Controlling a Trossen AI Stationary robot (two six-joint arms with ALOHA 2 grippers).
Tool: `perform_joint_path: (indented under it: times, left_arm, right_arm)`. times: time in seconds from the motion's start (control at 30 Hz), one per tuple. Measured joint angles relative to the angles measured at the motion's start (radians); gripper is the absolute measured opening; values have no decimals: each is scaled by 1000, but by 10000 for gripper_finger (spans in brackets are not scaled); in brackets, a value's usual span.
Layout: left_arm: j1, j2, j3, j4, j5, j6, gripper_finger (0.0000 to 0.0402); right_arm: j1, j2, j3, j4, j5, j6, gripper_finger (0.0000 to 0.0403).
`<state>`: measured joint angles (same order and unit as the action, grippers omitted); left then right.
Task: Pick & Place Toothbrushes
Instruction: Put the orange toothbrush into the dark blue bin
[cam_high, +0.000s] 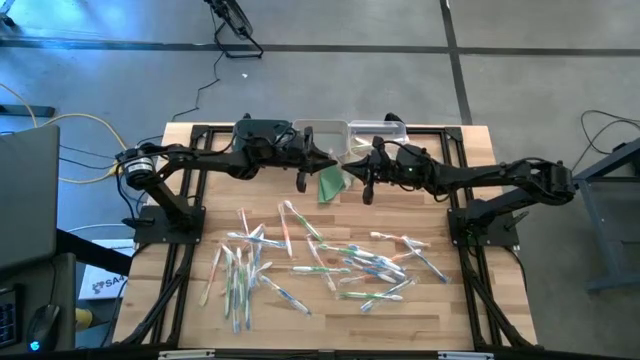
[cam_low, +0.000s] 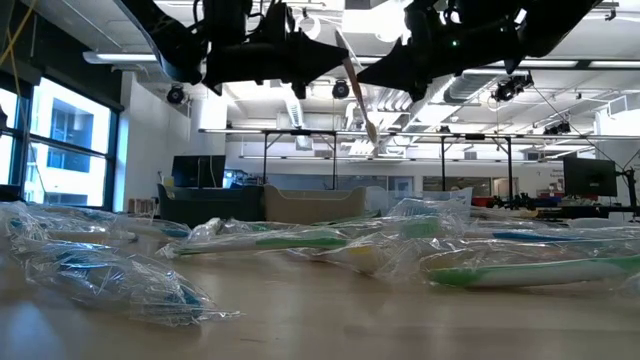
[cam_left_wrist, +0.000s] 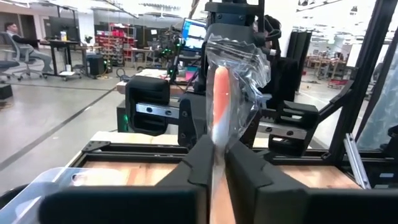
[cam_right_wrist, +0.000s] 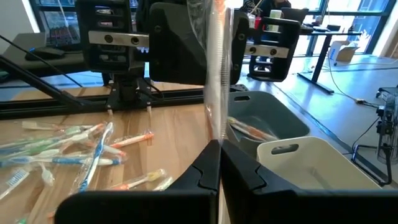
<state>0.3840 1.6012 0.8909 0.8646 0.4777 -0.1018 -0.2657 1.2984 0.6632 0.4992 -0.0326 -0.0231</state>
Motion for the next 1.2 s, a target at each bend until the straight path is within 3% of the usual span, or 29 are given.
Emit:
perform_joint_path:
  times: [0.47, 0.6, 0.93, 1.03, 1.2]
  left_arm:
    - [1, 0, 0, -8, 3, 0, 10]
    - [1, 0, 0, -7, 4, 0, 10]
    - [2, 0, -1, -22, 4, 0, 10]
    - [2, 0, -1, -47, 3, 20, 10]
    - [25, -20, -1, -114, 5, 63, 10]
  right_arm:
    - [0, 0, 0, -9, -10, 12, 10]
    - [-1, 0, 0, -9, -9, 12, 47]
    - [-1, -41, 0, -71, -29, 3, 194]
    - [-1, -102, 0, -162, -19, -2, 216]
    - [-3, -207, 0, -308, -18, 3, 221]
